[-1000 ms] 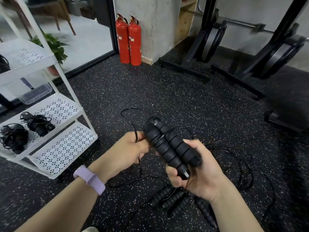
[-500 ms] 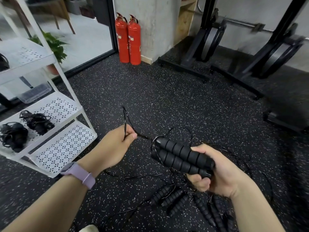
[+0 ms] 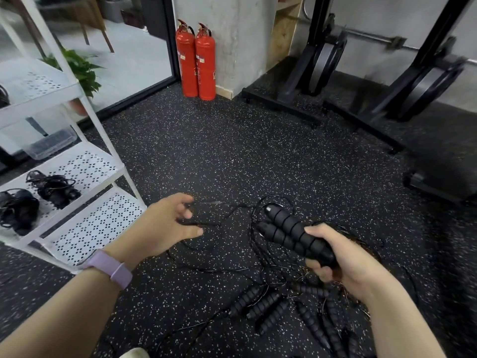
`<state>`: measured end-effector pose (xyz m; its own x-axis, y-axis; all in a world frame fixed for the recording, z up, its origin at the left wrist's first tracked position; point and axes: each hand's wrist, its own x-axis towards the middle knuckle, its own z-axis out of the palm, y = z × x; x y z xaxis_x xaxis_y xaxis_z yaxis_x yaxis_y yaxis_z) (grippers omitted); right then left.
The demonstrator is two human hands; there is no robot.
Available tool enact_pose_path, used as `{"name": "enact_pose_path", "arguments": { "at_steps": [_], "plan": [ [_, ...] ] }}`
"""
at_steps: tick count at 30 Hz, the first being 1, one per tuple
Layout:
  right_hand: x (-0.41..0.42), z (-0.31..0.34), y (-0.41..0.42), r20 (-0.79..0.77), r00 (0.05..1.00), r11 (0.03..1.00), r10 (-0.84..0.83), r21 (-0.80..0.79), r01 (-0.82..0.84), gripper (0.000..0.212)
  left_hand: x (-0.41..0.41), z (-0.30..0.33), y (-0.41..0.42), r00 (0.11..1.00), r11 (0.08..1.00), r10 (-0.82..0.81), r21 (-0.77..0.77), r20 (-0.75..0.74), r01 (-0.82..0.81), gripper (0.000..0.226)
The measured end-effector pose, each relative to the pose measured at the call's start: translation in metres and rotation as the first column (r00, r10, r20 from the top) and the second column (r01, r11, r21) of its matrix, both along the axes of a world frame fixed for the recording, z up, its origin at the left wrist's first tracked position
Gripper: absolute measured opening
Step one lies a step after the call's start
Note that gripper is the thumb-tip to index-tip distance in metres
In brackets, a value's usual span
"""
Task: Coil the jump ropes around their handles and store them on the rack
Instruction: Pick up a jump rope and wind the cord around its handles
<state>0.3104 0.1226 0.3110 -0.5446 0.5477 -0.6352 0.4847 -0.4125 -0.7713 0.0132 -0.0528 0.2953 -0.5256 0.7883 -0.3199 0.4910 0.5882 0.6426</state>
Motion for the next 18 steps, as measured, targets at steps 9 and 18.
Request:
{"name": "enact_pose_path", "arguments": {
  "at_steps": [9, 18],
  "plan": [
    [-0.008, 0.001, -0.009, 0.189, 0.979, 0.817, 0.069, 0.552, -0.165, 0.006, 0.007, -0.001, 0.002, 0.998, 0.998, 0.041, -0.040, 0.045, -0.039, 0.034],
    [-0.009, 0.006, -0.014, 0.027, 0.977, 0.897, 0.210, 0.392, -0.204, 0.040, 0.049, 0.006, 0.013, 0.951, 0.941, -0.308, 0.146, -0.012, 0.307, 0.108]
  ]
}}
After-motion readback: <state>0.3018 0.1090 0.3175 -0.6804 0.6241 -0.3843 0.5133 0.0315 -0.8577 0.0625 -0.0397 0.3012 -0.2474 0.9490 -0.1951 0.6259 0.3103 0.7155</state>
